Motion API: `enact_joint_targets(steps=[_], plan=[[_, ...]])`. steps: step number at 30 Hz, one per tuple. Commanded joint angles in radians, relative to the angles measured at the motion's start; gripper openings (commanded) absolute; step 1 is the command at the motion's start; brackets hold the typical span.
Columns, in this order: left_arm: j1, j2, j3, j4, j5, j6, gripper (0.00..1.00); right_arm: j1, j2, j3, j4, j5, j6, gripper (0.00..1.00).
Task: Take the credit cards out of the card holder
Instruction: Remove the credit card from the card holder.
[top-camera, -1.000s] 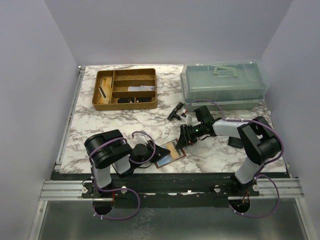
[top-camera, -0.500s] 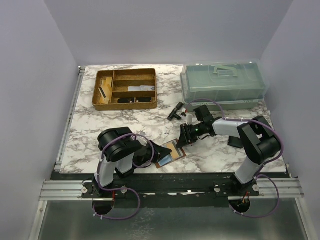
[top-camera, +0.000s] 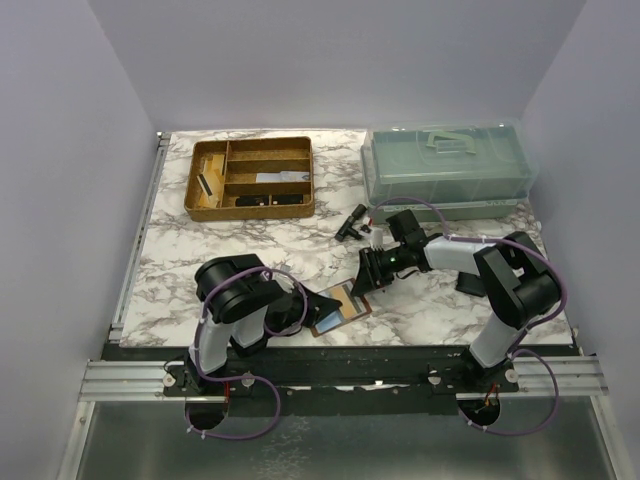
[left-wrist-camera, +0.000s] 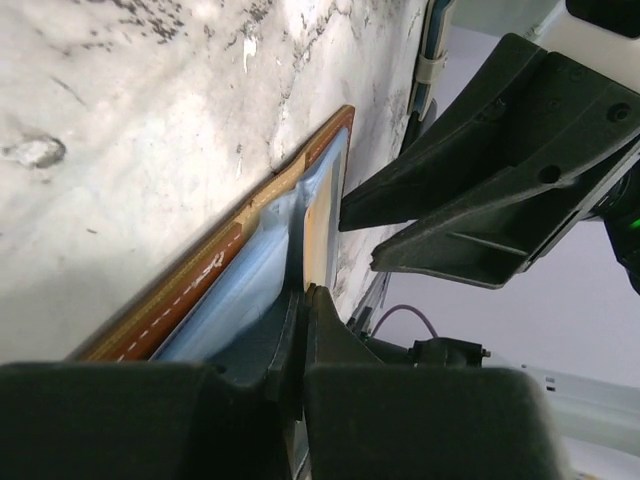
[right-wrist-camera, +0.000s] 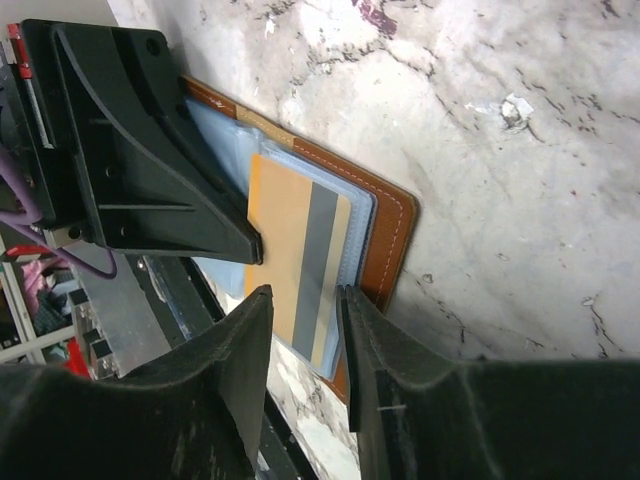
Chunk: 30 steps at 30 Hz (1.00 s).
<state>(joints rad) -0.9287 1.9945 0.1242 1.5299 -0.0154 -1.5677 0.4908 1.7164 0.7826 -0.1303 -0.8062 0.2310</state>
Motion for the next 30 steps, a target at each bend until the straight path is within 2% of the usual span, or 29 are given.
enact_joint_targets(steps=[1, 5, 9, 14, 20, 26, 30], plan=[[0.004, 0.023, -0.074, 0.124, -0.017, 0.107, 0.0, 0.005, -0.045, 0.02, -0.02, -0.037, -0.017, 0.41], [0.004, -0.016, -0.073, 0.125, 0.008, 0.185, 0.0, -0.055, -0.103, 0.017, -0.014, -0.144, -0.051, 0.47], [0.003, -0.066, -0.064, 0.124, 0.014, 0.274, 0.0, -0.134, -0.123, 0.006, -0.021, -0.373, -0.143, 0.54], [-0.001, -0.17, -0.053, 0.124, 0.067, 0.435, 0.0, -0.151, -0.128, 0.009, -0.042, -0.515, -0.215, 0.58], [-0.006, -0.242, -0.026, 0.122, 0.148, 0.6, 0.0, -0.152, -0.168, 0.017, -0.06, -0.58, -0.27, 0.59], [-0.005, -0.243, -0.011, 0.125, 0.172, 0.611, 0.0, -0.164, -0.189, 0.0, -0.042, -0.615, -0.255, 0.59], [-0.006, -0.265, -0.005, 0.125, 0.165, 0.619, 0.0, -0.164, -0.146, -0.015, -0.006, -0.606, -0.182, 0.6]])
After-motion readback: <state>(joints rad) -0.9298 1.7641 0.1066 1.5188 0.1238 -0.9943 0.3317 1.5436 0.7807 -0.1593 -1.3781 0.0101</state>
